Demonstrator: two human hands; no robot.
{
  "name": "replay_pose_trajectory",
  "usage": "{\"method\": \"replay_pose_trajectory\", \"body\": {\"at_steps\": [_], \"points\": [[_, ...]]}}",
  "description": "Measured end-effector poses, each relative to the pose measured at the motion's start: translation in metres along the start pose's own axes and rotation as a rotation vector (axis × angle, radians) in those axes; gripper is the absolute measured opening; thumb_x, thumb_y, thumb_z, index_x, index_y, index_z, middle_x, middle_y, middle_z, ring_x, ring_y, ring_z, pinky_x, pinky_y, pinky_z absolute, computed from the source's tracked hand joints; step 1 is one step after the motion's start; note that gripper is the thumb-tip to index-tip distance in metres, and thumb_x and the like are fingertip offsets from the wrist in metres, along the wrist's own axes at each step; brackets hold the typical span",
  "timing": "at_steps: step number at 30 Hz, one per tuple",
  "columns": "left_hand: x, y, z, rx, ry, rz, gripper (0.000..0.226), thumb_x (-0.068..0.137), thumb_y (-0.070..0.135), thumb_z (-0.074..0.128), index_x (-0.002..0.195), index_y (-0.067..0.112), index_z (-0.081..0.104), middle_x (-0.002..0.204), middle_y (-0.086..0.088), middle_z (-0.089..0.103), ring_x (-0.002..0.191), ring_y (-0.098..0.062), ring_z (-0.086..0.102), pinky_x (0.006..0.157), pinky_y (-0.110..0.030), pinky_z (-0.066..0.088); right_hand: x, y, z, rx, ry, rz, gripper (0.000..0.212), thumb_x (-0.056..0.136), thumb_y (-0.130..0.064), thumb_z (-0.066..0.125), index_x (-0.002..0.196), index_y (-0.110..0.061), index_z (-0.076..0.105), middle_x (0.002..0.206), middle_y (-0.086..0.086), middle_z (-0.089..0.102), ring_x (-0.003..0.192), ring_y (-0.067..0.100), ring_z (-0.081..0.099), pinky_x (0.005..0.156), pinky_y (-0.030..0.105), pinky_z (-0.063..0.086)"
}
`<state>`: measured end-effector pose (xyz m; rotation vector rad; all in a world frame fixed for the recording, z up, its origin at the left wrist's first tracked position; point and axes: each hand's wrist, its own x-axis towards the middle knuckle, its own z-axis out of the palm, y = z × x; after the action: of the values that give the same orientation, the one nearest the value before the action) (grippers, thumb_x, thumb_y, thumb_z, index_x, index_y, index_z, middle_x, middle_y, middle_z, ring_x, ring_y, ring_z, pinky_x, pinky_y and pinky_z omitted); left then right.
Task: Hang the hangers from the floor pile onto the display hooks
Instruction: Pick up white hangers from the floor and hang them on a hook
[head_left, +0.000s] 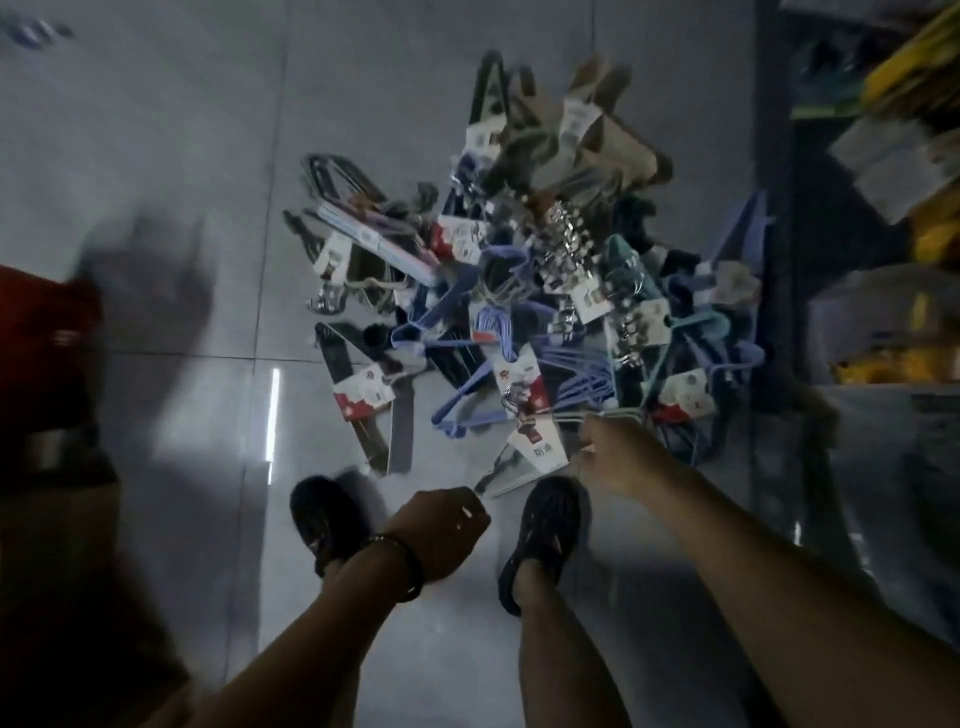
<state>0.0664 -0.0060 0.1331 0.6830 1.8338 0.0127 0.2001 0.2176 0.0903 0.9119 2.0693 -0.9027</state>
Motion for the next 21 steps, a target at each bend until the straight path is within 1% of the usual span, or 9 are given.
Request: {"method": "replay_pose_trajectory", "body": {"at_steps": [3,5,8,11,14,16,18,20,21], "points": [[0.092,-0.015,0.027,0.001,-0.032,-0.017,0.032,0.108,0.035,0.049,0.128,0.018,0.067,0.129,-0.005,0.069,0.117,-0.025,0.065,0.100,-0.039,0.054,0.084,0.025,0.029,-0.108,-0.045,0.044,0.019,0.093,-0.029,0.069,0.101,-0.014,0.059,0.100,0.009,0.066,0.092,0.027,0.065,0.077,0.036,0.054],[0.148,-0.026,0.040,0.005,-0.074,-0.013,0.034,0.108,0.033,0.048,0.132,0.015,0.064,0.133,-0.006,0.066,0.122,-0.027,0.063,0.101,-0.039,0.053,0.134,0.037,0.056,-0.186,-0.044,0.047,0.032,0.091,-0.036,0.071,0.112,-0.017,0.056,0.111,0.010,0.063,0.103,0.030,0.062,0.082,0.038,0.054],[0.224,-0.054,0.060,-0.173,-0.087,-0.161,0.036,0.100,0.042,0.061,0.129,0.021,0.063,0.123,-0.003,0.070,0.113,-0.025,0.067,0.099,-0.036,0.054,0.191,0.048,0.095,-0.308,-0.008,0.027,0.054,0.089,-0.045,0.071,0.130,-0.018,0.051,0.131,0.014,0.057,0.120,0.034,0.056,0.095,0.046,0.052],[0.275,-0.076,0.079,-0.307,-0.076,-0.226,0.038,0.094,0.041,0.066,0.127,0.021,0.062,0.119,-0.008,0.073,0.105,-0.029,0.072,0.096,-0.045,0.060,0.227,0.059,0.124,-0.425,-0.014,0.052,0.062,0.089,-0.052,0.070,0.133,-0.014,0.050,0.135,0.016,0.057,0.123,0.036,0.056,0.100,0.047,0.050],[0.294,-0.075,0.088,-0.311,-0.064,-0.219,0.033,0.099,0.036,0.061,0.120,0.012,0.066,0.117,-0.010,0.073,0.105,-0.032,0.072,0.094,-0.043,0.059,0.246,0.068,0.143,-0.449,-0.014,0.064,0.069,0.086,-0.058,0.070,0.135,-0.012,0.050,0.132,0.016,0.061,0.120,0.036,0.059,0.100,0.048,0.050],[0.295,-0.075,0.095,-0.274,-0.083,-0.221,0.036,0.102,0.040,0.058,0.116,0.008,0.067,0.117,-0.011,0.071,0.108,-0.032,0.068,0.091,-0.036,0.055,0.252,0.074,0.145,-0.420,-0.004,-0.006,0.069,0.087,-0.061,0.068,0.137,-0.017,0.050,0.131,0.013,0.063,0.118,0.035,0.061,0.098,0.044,0.052],[0.291,-0.083,0.103,-0.328,-0.096,-0.235,0.029,0.101,0.044,0.059,0.106,0.016,0.063,0.119,-0.012,0.071,0.109,-0.030,0.066,0.088,-0.034,0.053,0.254,0.080,0.143,-0.283,-0.072,-0.096,0.055,0.091,-0.058,0.066,0.134,-0.026,0.055,0.129,0.009,0.066,0.113,0.030,0.063,0.094,0.041,0.054],[0.283,-0.093,0.110,-0.468,-0.158,-0.291,0.033,0.098,0.049,0.061,0.107,0.018,0.065,0.120,-0.014,0.073,0.109,-0.033,0.069,0.094,-0.041,0.058,0.251,0.077,0.134,-0.037,-0.195,-0.093,0.043,0.094,-0.048,0.069,0.132,-0.028,0.061,0.125,0.006,0.067,0.107,0.024,0.065,0.086,0.035,0.057],[0.278,-0.097,0.111,-0.547,-0.223,-0.328,0.041,0.098,0.053,0.060,0.111,0.015,0.067,0.120,-0.014,0.073,0.108,-0.034,0.071,0.095,-0.044,0.059,0.248,0.073,0.128,0.071,-0.246,-0.079,0.041,0.095,-0.042,0.071,0.132,-0.026,0.063,0.122,0.004,0.067,0.105,0.022,0.065,0.080,0.027,0.056]]}}
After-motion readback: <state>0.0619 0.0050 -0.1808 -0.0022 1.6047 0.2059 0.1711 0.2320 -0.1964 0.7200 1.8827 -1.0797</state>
